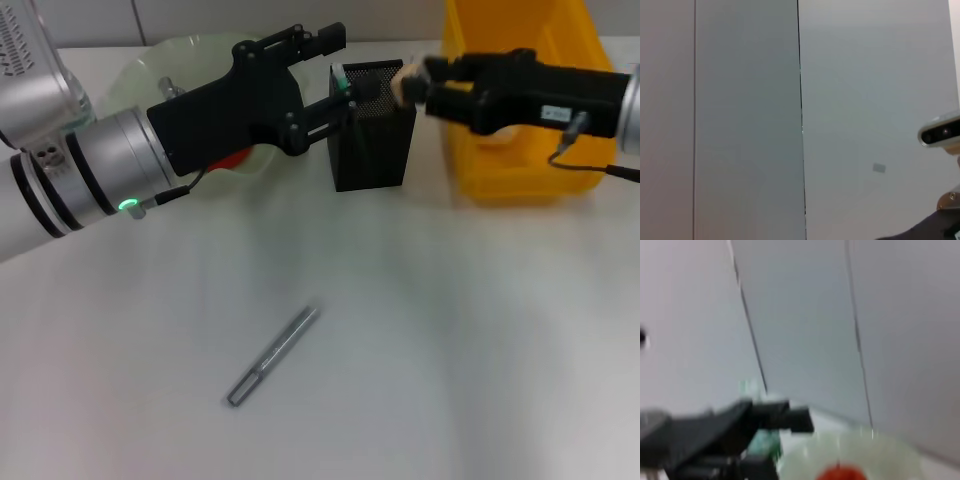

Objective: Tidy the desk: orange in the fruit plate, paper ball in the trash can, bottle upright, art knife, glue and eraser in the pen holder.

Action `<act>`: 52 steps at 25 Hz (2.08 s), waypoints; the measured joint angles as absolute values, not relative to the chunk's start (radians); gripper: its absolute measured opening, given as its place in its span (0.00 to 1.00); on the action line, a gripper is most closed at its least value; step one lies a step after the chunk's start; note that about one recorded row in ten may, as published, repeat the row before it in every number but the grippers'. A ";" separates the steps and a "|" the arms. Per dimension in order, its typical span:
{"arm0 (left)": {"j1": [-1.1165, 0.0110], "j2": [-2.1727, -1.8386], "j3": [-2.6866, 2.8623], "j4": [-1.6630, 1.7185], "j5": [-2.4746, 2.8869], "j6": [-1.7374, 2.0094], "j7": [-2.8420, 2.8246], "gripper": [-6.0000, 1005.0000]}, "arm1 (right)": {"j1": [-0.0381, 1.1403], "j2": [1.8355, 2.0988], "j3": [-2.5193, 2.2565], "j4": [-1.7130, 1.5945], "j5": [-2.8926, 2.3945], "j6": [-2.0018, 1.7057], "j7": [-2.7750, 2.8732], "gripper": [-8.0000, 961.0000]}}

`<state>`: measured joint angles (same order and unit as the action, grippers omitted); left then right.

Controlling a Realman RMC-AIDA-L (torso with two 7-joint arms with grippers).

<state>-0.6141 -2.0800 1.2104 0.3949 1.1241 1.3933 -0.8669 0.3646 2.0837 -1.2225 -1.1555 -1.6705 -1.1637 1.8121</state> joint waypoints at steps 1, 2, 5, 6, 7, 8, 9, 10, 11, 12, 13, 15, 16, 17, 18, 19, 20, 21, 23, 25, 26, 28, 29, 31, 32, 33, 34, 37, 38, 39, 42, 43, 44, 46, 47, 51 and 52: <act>-0.617 -2.080 1.210 0.395 1.121 1.392 -0.867 0.62 | 0.367 2.083 -1.198 -1.058 -1.530 -1.169 1.692 0.42; -0.617 -2.080 1.210 0.395 1.121 1.392 -0.867 0.62 | 0.367 2.083 -1.198 -1.058 -1.530 -1.169 1.692 0.42; -0.619 -2.080 1.211 0.397 1.102 1.392 -0.870 0.62 | 0.395 2.082 -1.193 -0.954 -1.414 -1.161 1.594 0.42; -0.619 -2.080 1.212 0.398 1.088 1.396 -0.876 0.62 | 0.434 2.082 -1.190 -0.886 -1.398 -1.138 1.540 0.42; -0.619 -2.080 1.212 0.398 1.088 1.396 -0.876 0.62 | 0.434 2.082 -1.190 -0.886 -1.398 -1.138 1.540 0.42; -0.619 -2.080 1.213 0.398 1.085 1.399 -0.877 0.62 | 0.457 2.081 -1.188 -0.854 -1.398 -1.123 1.520 0.42; -0.619 -2.080 1.215 0.398 1.083 1.401 -0.878 0.62 | 0.477 2.080 -1.186 -0.825 -1.399 -1.112 1.504 0.42; -0.619 -2.080 1.218 0.398 1.080 1.403 -0.878 0.62 | 0.501 2.079 -1.186 -0.790 -1.401 -1.101 1.485 0.42; -0.618 -2.080 1.226 0.399 1.077 1.404 -0.880 0.62 | 0.531 2.079 -1.185 -0.743 -1.403 -1.083 1.452 0.42; -0.618 -2.080 1.226 0.399 1.077 1.404 -0.880 0.62 | 0.531 2.079 -1.185 -0.743 -1.403 -1.083 1.452 0.42; -0.617 -2.080 1.233 0.399 1.075 1.404 -0.881 0.62 | 0.541 2.079 -1.185 -0.726 -1.403 -1.072 1.439 0.42; -0.616 -2.080 1.239 0.399 1.074 1.404 -0.881 0.62 | 0.558 2.079 -1.187 -0.700 -1.405 -1.049 1.421 0.42; -0.616 -2.080 1.240 0.399 1.073 1.404 -0.881 0.62 | 0.568 2.079 -1.190 -0.685 -1.407 -1.029 1.413 0.42; -0.615 -2.080 1.241 0.399 1.073 1.404 -0.882 0.62 | 0.568 2.079 -1.190 -0.685 -1.407 -1.029 1.413 0.42; -0.615 -2.080 1.241 0.399 1.072 1.404 -0.882 0.62 | 0.570 2.078 -1.191 -0.680 -1.408 -1.019 1.409 0.42; -0.615 -2.080 1.241 0.399 1.072 1.404 -0.882 0.62 | 0.571 2.078 -1.191 -0.679 -1.408 -1.012 1.406 0.42; -0.614 -2.080 1.241 0.399 1.071 1.403 -0.882 0.62 | 0.571 2.078 -1.191 -0.677 -1.408 -1.004 1.404 0.42; -0.614 -2.080 1.242 0.399 1.071 1.400 -0.882 0.62 | 0.572 2.078 -1.191 -0.676 -1.408 -0.996 1.403 0.42; -0.615 -2.080 1.242 0.398 1.071 1.397 -0.882 0.62 | 0.575 2.078 -1.191 -0.673 -1.413 -0.990 1.405 0.43; -0.615 -2.080 1.242 0.398 1.071 1.397 -0.882 0.62 | 0.578 2.077 -1.189 -0.671 -1.418 -0.990 1.406 0.45; -0.615 -2.080 1.242 0.398 1.071 1.397 -0.882 0.62 | 0.578 2.077 -1.189 -0.671 -1.419 -0.989 1.406 0.46; -0.616 -2.080 1.243 0.397 1.071 1.397 -0.882 0.62 | 0.580 2.077 -1.191 -0.670 -1.419 -0.985 1.404 0.49; -0.617 -2.080 1.245 0.398 1.071 1.397 -0.882 0.62 | 0.580 2.077 -1.192 -0.669 -1.420 -0.985 1.404 0.51; -0.618 -2.080 1.245 0.398 1.071 1.397 -0.882 0.62 | 0.579 2.077 -1.191 -0.668 -1.420 -0.985 1.403 0.54; -0.618 -2.080 1.245 0.399 1.071 1.396 -0.882 0.62 | 0.576 2.077 -1.190 -0.669 -1.420 -0.985 1.403 0.56; -0.618 -2.080 1.246 0.399 1.071 1.396 -0.882 0.62 | 0.573 2.077 -1.188 -0.671 -1.420 -0.988 1.403 0.57; -0.618 -2.080 1.246 0.399 1.071 1.396 -0.882 0.62 | 0.568 2.077 -1.186 -0.674 -1.420 -0.994 1.403 0.59; -0.619 -2.080 1.246 0.398 1.068 1.396 -0.884 0.62 | 0.531 2.077 -1.184 -0.715 -1.420 -1.065 1.417 0.60; -0.619 -2.080 1.248 0.398 1.066 1.396 -0.890 0.62 | 0.501 2.077 -1.184 -0.747 -1.419 -1.107 1.419 0.60; -0.619 -2.080 1.249 0.398 1.065 1.396 -0.901 0.62 | 0.474 2.077 -1.184 -0.774 -1.419 -1.143 1.419 0.60; -0.619 -2.080 1.255 0.406 1.064 1.398 -0.952 0.62 | 0.371 2.080 -1.182 -0.867 -1.414 -1.251 1.413 0.60; -0.616 -2.080 1.260 0.420 1.065 1.397 -0.977 0.62 | 0.309 2.080 -1.167 -0.895 -1.412 -1.339 1.396 0.60; -0.613 -2.080 1.269 0.438 1.067 1.394 -1.000 0.62 | 0.309 2.080 -1.167 -0.895 -1.412 -1.339 1.396 0.60; -0.603 -2.079 1.297 0.487 1.071 1.377 -1.051 0.62 | 0.257 2.080 -1.130 -0.885 -1.413 -1.441 1.367 0.60; -0.597 -2.078 1.318 0.523 1.074 1.361 -1.085 0.62 | 0.240 2.080 -1.111 -0.871 -1.414 -1.487 1.353 0.60; -0.540 -2.069 1.398 0.783 1.211 1.232 -1.353 0.62 | 0.188 2.077 -0.990 -0.766 -1.428 -1.628 1.323 0.60; -0.518 -2.069 1.406 0.880 1.285 1.208 -1.448 0.62 | 0.179 2.075 -0.952 -0.742 -1.443 -1.657 1.322 0.60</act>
<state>-0.5184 -2.0688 1.4065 0.8798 1.2854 1.2083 -1.4480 0.1793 2.0753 -0.9524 -0.7425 -1.4431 -1.6575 1.3218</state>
